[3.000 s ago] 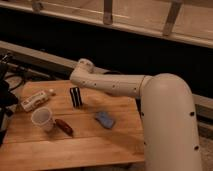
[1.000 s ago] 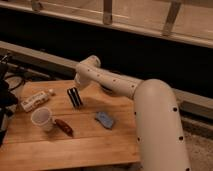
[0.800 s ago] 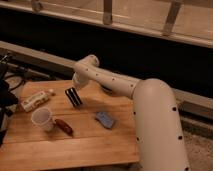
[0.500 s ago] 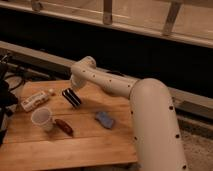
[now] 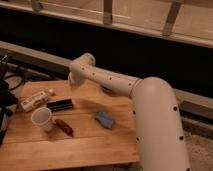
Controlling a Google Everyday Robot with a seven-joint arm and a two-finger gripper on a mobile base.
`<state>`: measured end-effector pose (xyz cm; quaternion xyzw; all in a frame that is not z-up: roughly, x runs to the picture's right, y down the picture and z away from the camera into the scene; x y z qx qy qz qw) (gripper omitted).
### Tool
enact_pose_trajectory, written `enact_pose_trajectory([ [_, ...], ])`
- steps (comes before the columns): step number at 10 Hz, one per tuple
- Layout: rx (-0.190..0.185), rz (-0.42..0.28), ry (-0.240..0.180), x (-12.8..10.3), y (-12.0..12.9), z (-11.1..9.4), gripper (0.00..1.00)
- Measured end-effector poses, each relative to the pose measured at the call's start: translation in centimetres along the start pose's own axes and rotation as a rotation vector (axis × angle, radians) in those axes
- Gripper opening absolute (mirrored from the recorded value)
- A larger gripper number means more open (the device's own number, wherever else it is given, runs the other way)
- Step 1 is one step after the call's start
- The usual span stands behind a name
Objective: Knock the eraser over
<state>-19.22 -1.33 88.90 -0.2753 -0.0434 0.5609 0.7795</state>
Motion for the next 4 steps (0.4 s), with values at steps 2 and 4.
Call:
enact_pose_trajectory([
  [2, -0.009, -0.002, -0.001, -0.09, 0.51, -0.31, 0.00],
  [4, 0.017, -0.008, 0.000, -0.89, 0.77, -0.71, 0.00],
])
